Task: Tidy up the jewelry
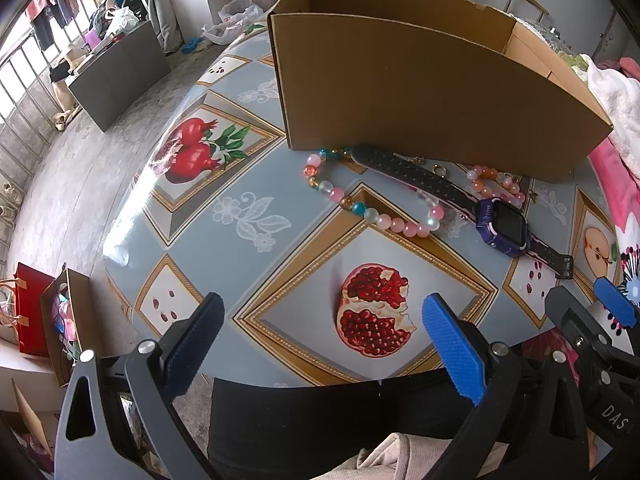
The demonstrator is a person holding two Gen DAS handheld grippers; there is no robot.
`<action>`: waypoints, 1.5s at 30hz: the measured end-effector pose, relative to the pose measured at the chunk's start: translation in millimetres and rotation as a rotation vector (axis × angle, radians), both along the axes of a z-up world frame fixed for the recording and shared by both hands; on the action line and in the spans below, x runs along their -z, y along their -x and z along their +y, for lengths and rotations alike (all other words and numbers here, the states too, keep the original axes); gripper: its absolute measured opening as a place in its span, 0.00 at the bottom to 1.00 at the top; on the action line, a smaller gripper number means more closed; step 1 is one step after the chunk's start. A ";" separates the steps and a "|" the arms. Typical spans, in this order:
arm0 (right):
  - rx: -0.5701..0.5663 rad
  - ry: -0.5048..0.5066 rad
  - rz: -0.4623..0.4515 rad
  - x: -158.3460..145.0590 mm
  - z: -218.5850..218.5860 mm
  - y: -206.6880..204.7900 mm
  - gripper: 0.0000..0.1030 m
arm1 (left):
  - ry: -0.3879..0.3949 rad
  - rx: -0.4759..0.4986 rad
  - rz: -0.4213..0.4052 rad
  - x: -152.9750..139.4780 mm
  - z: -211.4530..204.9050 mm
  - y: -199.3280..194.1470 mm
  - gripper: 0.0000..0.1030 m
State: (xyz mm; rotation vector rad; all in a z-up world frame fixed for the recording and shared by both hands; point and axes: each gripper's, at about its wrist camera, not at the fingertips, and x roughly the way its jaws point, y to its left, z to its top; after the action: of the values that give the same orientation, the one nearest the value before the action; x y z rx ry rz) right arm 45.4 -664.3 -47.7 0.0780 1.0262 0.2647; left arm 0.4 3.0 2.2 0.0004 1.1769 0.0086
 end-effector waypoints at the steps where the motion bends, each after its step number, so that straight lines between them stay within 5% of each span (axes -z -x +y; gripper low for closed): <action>1: 0.000 0.000 -0.001 -0.3 0.3 0.2 0.93 | 0.000 0.000 0.000 -0.2 0.2 0.0 0.95; 45: -0.002 -0.003 -0.014 -7.1 0.2 -0.3 0.93 | -0.007 -0.001 -0.012 -7.7 4.2 -3.1 0.95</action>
State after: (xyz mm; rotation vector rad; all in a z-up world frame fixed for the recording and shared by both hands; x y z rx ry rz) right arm 45.8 -664.1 -40.6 0.0776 1.0116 0.2689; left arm 3.5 7.1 9.9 0.0059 1.1649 0.0137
